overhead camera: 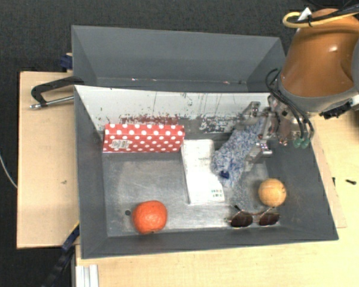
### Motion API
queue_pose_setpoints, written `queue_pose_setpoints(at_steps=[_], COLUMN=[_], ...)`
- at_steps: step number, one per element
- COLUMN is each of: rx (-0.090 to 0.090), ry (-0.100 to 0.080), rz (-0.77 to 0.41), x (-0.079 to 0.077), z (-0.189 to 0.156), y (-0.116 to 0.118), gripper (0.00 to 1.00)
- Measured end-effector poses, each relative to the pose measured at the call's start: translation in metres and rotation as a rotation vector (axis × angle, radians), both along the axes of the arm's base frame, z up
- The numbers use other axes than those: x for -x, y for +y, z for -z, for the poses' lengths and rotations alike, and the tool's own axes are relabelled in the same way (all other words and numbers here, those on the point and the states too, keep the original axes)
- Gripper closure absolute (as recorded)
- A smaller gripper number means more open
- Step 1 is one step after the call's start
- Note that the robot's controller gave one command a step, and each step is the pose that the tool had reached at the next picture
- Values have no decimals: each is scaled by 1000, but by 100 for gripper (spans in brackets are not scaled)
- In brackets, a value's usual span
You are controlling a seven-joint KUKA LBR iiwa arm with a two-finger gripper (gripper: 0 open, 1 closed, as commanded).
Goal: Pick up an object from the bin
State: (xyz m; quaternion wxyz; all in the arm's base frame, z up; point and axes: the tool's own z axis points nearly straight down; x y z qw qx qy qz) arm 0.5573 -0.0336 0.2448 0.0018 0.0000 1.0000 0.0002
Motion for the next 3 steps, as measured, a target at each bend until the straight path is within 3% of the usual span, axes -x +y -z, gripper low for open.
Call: queue_pose_setpoints(at_steps=[1,2,3], rx=[0,2,1], ry=[-3,-5,-2], rz=[-79,-516,-493], x=[-4,-21,-36], z=[46,80,112], y=[-1,0,-16], gripper=[0,0,0])
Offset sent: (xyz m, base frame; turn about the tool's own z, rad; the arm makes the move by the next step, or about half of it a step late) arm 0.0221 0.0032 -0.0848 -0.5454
